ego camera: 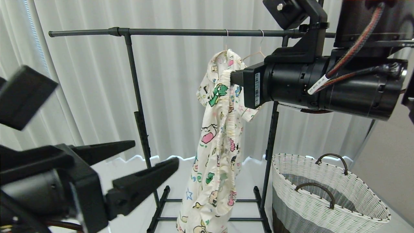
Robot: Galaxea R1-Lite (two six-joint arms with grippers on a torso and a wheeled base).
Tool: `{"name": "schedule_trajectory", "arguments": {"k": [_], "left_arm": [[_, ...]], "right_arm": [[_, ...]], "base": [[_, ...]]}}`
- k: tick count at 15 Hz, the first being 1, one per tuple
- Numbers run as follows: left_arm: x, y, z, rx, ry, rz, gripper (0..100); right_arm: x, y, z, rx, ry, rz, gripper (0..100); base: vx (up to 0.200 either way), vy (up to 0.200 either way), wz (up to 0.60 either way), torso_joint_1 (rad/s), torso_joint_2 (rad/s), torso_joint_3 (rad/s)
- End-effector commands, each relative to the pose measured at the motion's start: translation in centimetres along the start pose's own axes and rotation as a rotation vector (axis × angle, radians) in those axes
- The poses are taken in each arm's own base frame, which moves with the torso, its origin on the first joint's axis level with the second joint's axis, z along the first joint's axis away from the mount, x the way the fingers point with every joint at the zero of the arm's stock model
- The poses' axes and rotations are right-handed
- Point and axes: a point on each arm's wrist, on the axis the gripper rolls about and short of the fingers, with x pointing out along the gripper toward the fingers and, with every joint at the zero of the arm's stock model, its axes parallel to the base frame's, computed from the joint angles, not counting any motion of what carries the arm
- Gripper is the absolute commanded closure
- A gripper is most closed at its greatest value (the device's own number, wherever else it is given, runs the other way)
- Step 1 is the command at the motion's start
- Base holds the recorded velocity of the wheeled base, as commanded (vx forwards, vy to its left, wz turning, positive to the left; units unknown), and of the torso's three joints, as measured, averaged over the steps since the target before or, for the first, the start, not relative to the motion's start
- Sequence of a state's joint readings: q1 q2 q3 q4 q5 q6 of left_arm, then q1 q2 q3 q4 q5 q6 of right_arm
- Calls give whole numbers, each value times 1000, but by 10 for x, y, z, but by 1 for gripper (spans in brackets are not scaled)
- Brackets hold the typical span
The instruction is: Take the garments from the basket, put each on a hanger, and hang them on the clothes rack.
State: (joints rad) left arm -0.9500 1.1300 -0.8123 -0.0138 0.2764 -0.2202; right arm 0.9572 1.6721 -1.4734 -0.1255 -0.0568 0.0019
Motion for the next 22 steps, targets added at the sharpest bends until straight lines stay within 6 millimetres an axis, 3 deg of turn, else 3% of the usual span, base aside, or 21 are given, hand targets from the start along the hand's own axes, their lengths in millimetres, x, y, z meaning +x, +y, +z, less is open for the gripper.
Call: {"name": "schedule_trajectory", "arguments": {"k": [1, 5, 8, 10, 13, 22], "left_arm": [[38, -34, -15, 18, 111, -15, 0], [76, -52, 1, -131, 69, 39, 0], [96, -51, -10, -167, 84, 163, 0], [99, -50, -16, -167, 100, 184, 0], [96, -37, -37, -130, 150, 251, 0], [46, 6, -79, -118, 209, 343, 0]], "right_arm": [[-6, 10, 9, 1, -30, 32, 100], [-16, 19, 19, -2, -64, 61, 100], [-20, 19, 22, -3, -73, 63, 100], [-21, 19, 22, -5, -73, 63, 100], [-25, 19, 25, -4, -84, 63, 100], [-57, 11, 36, -5, -76, 50, 100]], "base": [[0, 0, 0, 0, 0, 0], [0, 0, 0, 0, 0, 0], [0, 0, 0, 0, 0, 0], [0, 0, 0, 0, 0, 0], [0, 0, 0, 0, 0, 0], [0, 0, 0, 0, 0, 0]]}}
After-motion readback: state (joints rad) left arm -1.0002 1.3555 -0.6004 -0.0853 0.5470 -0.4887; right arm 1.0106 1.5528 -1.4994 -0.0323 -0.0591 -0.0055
